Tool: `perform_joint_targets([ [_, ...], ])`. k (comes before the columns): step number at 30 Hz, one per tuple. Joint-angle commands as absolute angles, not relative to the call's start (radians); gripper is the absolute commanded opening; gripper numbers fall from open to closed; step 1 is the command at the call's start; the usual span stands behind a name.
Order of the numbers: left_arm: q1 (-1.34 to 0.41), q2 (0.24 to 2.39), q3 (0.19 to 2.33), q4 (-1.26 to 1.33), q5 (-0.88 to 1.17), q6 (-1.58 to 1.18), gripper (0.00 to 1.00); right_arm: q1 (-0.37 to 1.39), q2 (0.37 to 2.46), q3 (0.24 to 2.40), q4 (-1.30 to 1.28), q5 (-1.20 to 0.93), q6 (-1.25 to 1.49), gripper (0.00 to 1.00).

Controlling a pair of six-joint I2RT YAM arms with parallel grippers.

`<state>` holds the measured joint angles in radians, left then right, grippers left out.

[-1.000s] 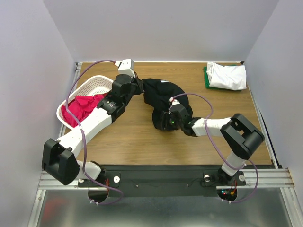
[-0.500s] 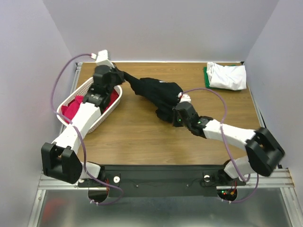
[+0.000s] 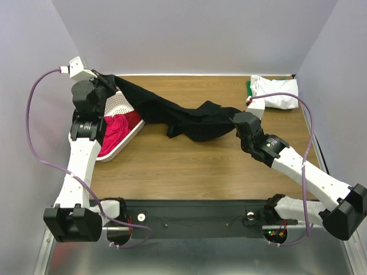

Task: Fold and stack the t-shirts
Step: Flatten the tshirt out

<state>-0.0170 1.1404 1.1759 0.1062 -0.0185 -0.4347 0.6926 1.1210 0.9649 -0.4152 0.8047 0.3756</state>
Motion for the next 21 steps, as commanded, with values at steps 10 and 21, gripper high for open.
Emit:
perform_joint_targets([
  [10, 0.017, 0.996, 1.031, 0.16, -0.005, -0.463, 0.0, 0.683, 1.161, 0.888, -0.492, 0.755, 0.454, 0.71],
  [21, 0.017, 0.95, 0.973, 0.147, 0.048, -0.463, 0.0, 0.681, 1.304, 0.882, -0.376, 0.609, 0.471, 0.87],
])
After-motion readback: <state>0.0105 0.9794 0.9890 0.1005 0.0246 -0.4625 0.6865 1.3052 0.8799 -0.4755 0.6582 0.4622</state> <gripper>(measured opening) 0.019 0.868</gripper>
